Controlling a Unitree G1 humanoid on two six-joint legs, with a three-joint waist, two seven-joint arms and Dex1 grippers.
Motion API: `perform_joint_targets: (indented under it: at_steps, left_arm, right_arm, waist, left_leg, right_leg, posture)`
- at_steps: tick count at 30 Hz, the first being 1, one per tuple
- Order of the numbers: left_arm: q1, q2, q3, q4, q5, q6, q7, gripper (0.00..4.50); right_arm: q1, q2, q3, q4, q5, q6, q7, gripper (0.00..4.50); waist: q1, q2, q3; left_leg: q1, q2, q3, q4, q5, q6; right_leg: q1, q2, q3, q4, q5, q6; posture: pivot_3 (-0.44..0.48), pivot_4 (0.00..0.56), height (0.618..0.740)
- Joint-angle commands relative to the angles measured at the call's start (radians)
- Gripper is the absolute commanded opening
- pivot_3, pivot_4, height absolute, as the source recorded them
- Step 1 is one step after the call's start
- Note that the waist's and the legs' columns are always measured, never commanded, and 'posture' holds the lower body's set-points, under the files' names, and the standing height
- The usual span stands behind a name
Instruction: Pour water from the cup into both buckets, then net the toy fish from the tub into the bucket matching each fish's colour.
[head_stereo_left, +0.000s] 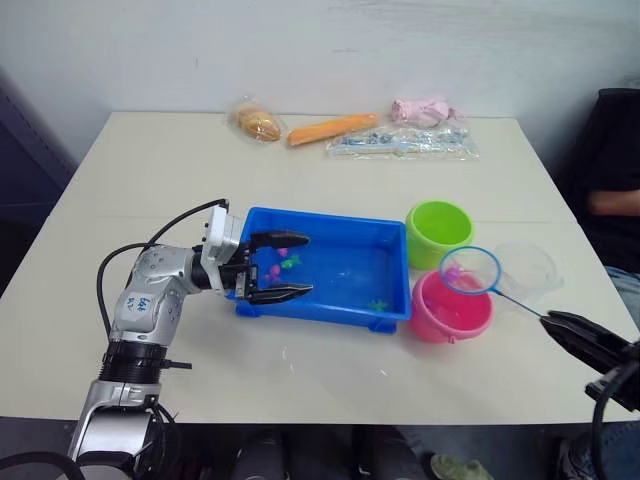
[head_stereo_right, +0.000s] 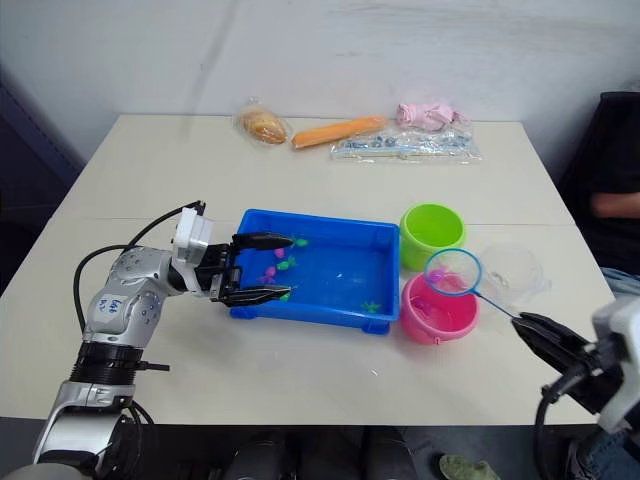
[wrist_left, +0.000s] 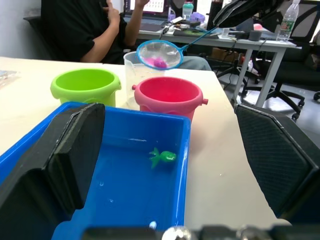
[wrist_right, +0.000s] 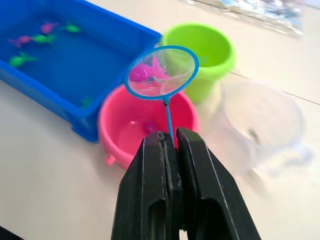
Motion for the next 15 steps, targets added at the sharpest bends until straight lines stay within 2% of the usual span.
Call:
perform_joint_targets:
  at_steps: [1, 7, 15]
  left_arm:
    - [-0.017, -0.015, -0.006, -0.002, -0.011, -0.008, -0.007, 4.47]
    - [-0.016, -0.023, -0.015, 0.002, -0.007, -0.017, -0.021, 4.47]
    - [-0.008, -0.040, -0.008, 0.017, -0.002, -0.039, -0.009, 4.47]
  right_arm:
    - [0.069, 0.036, 0.055, -0.024, -0.152, -0.196, 0.014, 0.00]
    - [0.139, 0.112, 0.213, 0.071, -0.402, -0.534, 0.030, 0.00]
    - [0.142, 0.131, 0.351, 0.205, -0.689, -0.950, -0.017, 0.00]
  waist:
    - [-0.004, 0.000, 0.000]
    - [-0.012, 0.000, 0.000]
    - [-0.012, 0.000, 0.000]
  left_leg:
    - [0.000, 0.000, 0.000, 0.000, 0.000, 0.000]
    - [0.000, 0.000, 0.000, 0.000, 0.000, -0.001]
    - [0.001, 0.000, 0.000, 0.000, 0.001, -0.002]
  right_leg:
    - [0.000, 0.000, 0.000, 0.000, 0.000, 0.000]
    - [0.000, 0.001, 0.000, 0.000, 0.000, 0.000]
    - [0.000, 0.001, 0.000, 0.000, 0.000, 0.000]
  posture:
    - [0.000, 0.150, 0.740]
    - [0.000, 0.150, 0.740]
    - [0.000, 0.150, 0.740]
